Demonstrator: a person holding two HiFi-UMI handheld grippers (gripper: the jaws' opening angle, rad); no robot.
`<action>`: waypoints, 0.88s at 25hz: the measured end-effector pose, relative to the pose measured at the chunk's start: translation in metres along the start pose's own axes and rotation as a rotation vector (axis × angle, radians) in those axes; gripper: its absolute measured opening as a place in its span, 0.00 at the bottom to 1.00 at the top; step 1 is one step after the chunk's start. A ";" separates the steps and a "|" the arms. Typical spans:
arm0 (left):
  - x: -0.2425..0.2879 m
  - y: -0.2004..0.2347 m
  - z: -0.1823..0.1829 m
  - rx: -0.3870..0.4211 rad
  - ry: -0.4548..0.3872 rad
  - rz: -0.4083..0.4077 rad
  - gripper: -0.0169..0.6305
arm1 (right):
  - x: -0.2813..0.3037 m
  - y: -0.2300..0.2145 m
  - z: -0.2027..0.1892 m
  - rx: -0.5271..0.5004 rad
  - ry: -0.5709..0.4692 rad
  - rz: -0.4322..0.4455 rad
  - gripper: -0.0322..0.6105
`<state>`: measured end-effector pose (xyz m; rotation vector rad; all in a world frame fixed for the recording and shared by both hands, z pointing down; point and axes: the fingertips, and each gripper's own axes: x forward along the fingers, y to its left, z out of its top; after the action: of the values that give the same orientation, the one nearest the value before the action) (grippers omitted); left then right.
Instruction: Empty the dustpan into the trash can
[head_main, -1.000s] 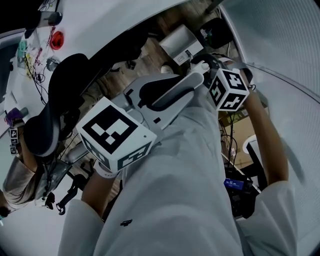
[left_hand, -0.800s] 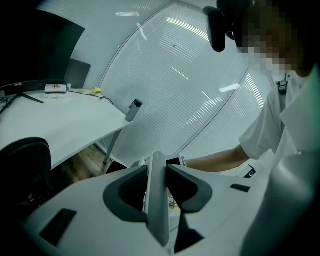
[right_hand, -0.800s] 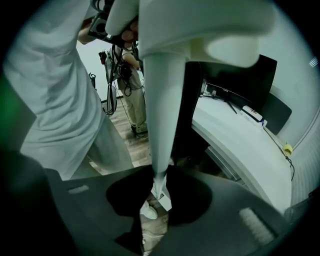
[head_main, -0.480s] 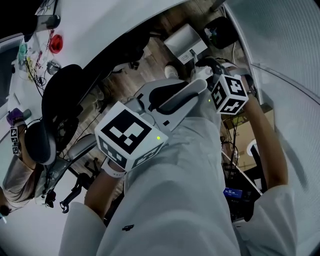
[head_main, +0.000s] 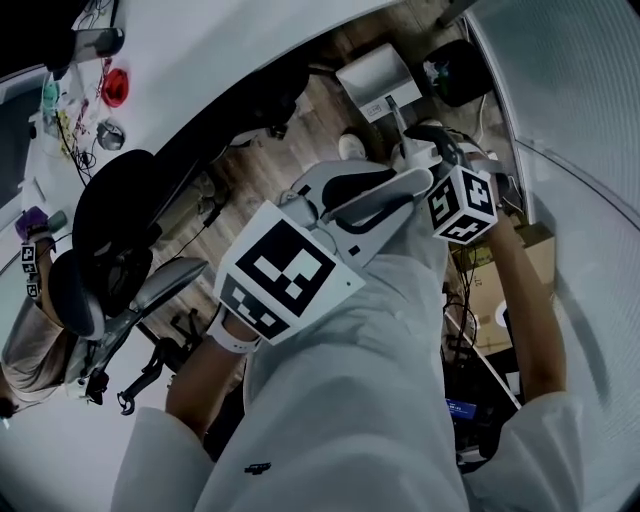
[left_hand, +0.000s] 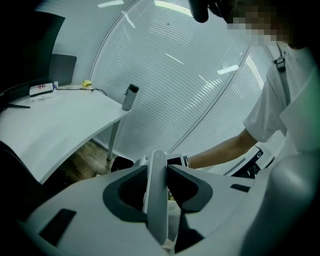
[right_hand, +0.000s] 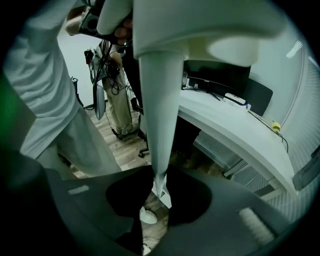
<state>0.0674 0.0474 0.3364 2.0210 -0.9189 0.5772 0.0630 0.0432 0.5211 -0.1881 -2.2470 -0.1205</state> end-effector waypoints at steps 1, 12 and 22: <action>0.003 0.002 -0.001 0.010 0.010 0.002 0.22 | 0.003 -0.001 -0.002 0.013 -0.002 -0.009 0.19; 0.033 0.036 -0.011 0.094 0.077 0.008 0.23 | 0.040 -0.014 -0.026 0.121 0.005 -0.060 0.19; 0.057 0.067 -0.026 0.177 0.165 0.023 0.23 | 0.072 -0.018 -0.051 0.177 0.021 -0.064 0.19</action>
<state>0.0492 0.0195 0.4220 2.0846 -0.8164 0.8501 0.0537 0.0245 0.6087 -0.0201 -2.2294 0.0418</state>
